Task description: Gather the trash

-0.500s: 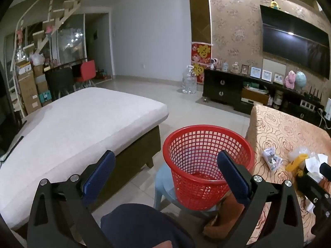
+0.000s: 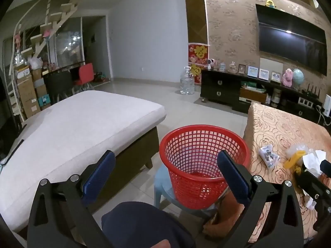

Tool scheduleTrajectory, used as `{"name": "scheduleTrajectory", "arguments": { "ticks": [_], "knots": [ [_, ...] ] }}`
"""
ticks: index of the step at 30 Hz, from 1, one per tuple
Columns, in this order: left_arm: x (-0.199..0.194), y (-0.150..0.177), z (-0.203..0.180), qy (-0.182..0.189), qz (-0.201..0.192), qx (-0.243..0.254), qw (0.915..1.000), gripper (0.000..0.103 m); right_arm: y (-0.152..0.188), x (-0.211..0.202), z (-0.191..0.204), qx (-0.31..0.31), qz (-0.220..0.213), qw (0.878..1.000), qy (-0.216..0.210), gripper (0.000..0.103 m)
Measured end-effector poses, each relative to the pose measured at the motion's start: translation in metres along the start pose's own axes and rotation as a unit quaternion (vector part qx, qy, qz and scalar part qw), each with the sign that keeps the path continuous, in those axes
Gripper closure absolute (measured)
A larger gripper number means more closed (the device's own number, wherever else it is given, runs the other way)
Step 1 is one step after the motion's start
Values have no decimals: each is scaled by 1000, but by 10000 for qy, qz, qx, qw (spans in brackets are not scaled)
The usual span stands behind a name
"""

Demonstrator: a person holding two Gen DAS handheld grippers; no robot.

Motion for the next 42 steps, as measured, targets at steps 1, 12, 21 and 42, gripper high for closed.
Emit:
{"name": "scheduleTrajectory", "arguments": {
  "ticks": [1,12,21,42],
  "knots": [
    [0,0,0,-7,1,2,10000,8,0,1,1,-2,8,10000,0,6],
    [1,2,-1,0,5,6,10000,8,1,-10,-1,24,-46,10000,-6,6],
    [1,4,-2,-6,14,21,10000,8,2,-10,-1,24,-45,10000,-5,6],
    [1,5,-3,-3,14,13,10000,8,2,-10,-1,24,-43,10000,10,6]
  ]
}}
Point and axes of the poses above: each gripper's, at about its wrist camera, not at the fingertips, and x roughly the way its jaws point, z to its left, y to its underside, the point moved 8 cm from there along x, roughly the way its jaws point, and after that the axes turned 1 degree about -z, right-handed, at the moved point
